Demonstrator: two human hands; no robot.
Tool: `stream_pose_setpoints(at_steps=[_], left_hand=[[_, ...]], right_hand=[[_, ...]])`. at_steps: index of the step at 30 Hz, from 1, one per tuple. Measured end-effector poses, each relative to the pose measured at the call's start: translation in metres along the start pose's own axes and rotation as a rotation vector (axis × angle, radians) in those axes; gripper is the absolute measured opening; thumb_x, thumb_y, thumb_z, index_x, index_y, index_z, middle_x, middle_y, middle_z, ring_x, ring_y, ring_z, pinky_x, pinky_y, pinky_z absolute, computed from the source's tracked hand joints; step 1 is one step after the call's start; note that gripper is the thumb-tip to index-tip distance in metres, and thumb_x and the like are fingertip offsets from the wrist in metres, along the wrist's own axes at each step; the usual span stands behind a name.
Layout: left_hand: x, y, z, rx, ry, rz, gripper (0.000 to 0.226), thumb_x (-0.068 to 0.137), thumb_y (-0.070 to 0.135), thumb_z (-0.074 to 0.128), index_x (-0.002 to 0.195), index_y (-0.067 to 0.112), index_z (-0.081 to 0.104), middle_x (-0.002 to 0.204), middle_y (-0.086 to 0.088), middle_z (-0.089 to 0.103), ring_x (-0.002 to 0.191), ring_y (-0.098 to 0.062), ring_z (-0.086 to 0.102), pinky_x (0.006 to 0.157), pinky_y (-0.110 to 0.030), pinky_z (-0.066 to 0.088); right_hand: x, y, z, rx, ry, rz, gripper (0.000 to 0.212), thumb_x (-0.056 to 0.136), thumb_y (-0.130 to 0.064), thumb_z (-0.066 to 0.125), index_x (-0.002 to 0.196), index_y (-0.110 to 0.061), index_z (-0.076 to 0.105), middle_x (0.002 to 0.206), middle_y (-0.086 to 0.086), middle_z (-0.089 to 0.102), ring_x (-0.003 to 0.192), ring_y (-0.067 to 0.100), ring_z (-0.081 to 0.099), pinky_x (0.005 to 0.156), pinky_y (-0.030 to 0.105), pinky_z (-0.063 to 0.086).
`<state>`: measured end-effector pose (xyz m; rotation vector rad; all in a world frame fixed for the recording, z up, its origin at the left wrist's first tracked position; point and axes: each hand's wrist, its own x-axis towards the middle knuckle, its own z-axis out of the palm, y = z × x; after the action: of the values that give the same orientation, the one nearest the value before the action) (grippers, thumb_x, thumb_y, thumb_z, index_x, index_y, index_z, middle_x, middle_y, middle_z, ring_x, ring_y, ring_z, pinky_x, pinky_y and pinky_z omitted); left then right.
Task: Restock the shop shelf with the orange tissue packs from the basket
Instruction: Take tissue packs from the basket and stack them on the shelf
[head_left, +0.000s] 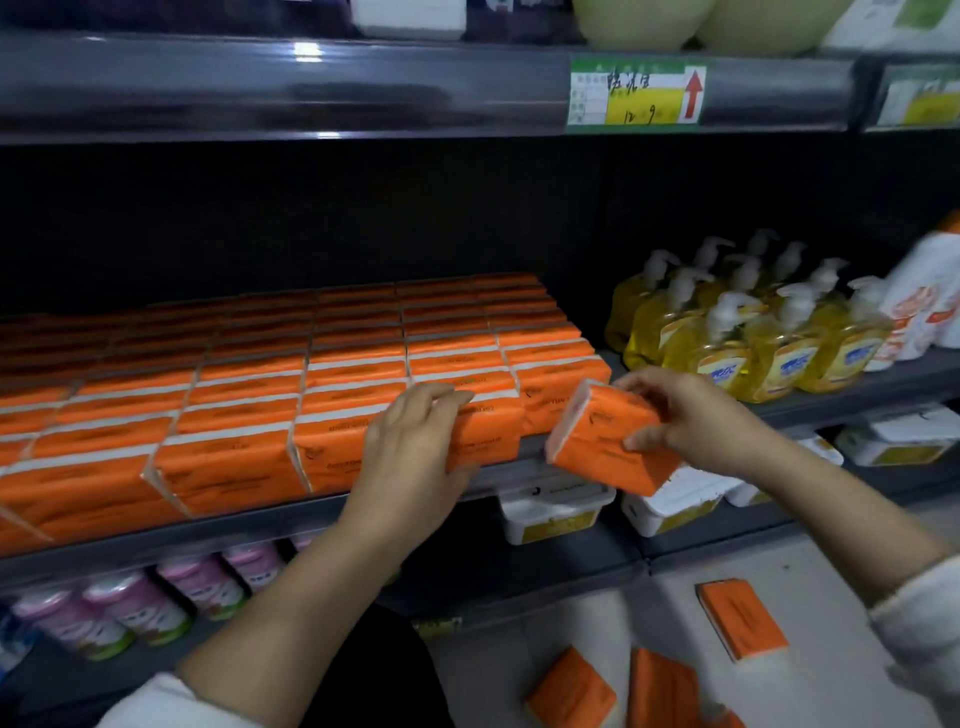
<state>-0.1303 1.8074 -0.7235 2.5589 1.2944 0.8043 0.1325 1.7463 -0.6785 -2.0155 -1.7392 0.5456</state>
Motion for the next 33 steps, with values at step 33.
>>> stream_pose_setpoints(at_steps=[33], left_hand=[[0.007,-0.053,0.003,0.456,-0.176,0.195,0.082,0.071,0.003,0.068,0.144,0.017,0.035,0.15,-0.013,0.031,0.137,-0.031,0.035,0.107,-0.053,0.029]], right_hand=[[0.042,-0.006,0.054,-0.424,0.226,-0.199,0.048,0.08,-0.014,0.066,0.126,-0.015,0.052,0.125,0.005,0.049,0.117,0.026,0.044,0.094,0.039,0.043]])
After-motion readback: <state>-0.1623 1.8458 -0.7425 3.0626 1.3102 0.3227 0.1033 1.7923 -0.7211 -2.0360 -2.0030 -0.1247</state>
